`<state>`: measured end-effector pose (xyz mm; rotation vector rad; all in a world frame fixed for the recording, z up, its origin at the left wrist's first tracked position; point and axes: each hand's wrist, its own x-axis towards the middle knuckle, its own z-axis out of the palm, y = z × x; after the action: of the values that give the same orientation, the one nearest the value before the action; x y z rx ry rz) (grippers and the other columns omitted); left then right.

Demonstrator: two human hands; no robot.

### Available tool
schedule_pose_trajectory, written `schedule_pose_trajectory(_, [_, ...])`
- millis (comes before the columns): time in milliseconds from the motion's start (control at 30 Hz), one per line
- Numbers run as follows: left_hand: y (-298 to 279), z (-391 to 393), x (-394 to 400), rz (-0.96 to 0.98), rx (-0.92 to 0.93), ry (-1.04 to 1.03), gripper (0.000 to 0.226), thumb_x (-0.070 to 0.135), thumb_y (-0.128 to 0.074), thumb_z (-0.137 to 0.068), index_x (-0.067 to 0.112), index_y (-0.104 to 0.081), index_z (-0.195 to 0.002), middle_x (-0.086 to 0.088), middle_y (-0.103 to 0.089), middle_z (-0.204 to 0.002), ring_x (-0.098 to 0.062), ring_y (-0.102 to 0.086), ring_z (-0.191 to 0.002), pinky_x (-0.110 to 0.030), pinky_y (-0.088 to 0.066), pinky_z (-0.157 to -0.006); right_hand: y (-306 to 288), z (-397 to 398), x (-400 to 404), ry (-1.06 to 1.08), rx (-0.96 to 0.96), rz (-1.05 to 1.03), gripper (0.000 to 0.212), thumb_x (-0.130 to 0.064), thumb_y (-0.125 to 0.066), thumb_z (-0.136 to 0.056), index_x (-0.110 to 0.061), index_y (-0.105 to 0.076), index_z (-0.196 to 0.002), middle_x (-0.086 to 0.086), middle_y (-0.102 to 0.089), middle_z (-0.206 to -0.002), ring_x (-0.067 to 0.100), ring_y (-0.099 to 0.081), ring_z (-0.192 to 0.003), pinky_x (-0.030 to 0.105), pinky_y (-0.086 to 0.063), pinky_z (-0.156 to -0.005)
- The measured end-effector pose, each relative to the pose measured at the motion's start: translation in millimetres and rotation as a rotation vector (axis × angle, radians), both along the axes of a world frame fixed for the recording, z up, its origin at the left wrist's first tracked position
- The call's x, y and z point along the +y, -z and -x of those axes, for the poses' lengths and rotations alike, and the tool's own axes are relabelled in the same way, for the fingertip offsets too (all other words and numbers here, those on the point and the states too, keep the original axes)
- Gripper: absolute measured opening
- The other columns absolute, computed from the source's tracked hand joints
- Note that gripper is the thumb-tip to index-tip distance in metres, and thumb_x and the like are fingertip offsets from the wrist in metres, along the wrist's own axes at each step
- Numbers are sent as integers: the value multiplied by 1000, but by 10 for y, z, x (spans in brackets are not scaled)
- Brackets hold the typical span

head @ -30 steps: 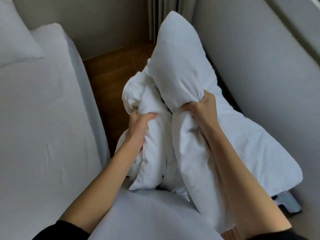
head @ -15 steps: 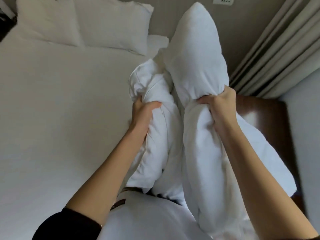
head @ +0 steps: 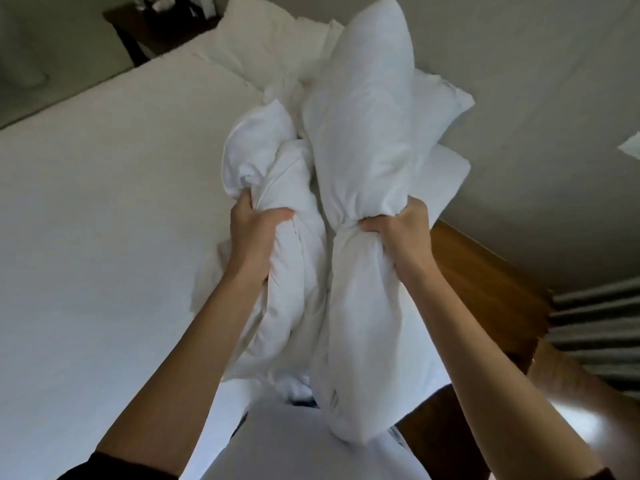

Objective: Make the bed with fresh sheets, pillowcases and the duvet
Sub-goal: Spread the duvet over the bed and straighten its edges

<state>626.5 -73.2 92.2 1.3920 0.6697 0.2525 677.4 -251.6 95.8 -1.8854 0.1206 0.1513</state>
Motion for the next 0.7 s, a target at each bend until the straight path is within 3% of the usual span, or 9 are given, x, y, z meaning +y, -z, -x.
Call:
schedule_pose_trajectory(233, [-383, -122, 1361, -109, -84, -317, 46, 8, -75, -69, 17, -61, -111, 5, -68, -106, -12, -67, -95, -22, -54, -80, -332, -750, 1534, -429, -115, -29, 29, -17, -71, -52, -1, -63, -75, 12, -69, -79, 28, -66, -77, 47, -55, -75])
schedule_pose_trajectory(400, [-429, -138, 2280, -205, -6, -485, 65, 27, -83, -63, 9, -60, -121, -4, -66, -116, -16, -66, -98, -32, -55, -86, -226, -1159, 2606, -641, -19, -134, 27, -17, -76, -53, -7, -69, -77, 7, -72, -81, 24, -69, -79, 47, -55, -80])
schedule_pose_trajectory(467, [-321, -215, 2621, -337, 177, -523, 77, 37, -81, -70, 10, -49, -135, -5, -59, -129, -18, -61, -109, -36, -50, -95, -12, -1270, 3032, -730, 22, -96, 28, -20, -79, -64, -5, -69, -85, 6, -72, -85, 25, -68, -83, 43, -55, -81])
schedule_pose_trajectory(567, [74, -361, 3035, -648, 706, -486, 86, 51, -64, -85, 8, -24, -147, -14, -44, -143, -32, -48, -126, -41, -37, -105, 509, -1369, 3557, -923, 11, 304, 52, -42, -66, -85, -4, -55, -118, 11, -64, -113, 29, -60, -109, 33, -47, -88])
schedule_pose_trajectory(633, [485, -389, 3194, -702, 949, -466, 81, 54, -59, -87, 5, -28, -143, -23, -41, -140, -38, -43, -127, -43, -33, -106, 919, -1429, 3738, -1090, -39, 612, 64, -49, -55, -90, -5, -40, -134, 15, -52, -131, 31, -51, -121, 36, -40, -97])
schedule_pose_trajectory(700, [933, -368, 3229, -681, 1036, -418, 77, 50, -57, -89, 6, -28, -145, -26, -33, -144, -39, -33, -133, -43, -27, -109, 1322, -1454, 3811, -1242, -84, 756, 63, -48, -51, -92, -10, -34, -139, 15, -47, -134, 32, -47, -124, 37, -39, -98])
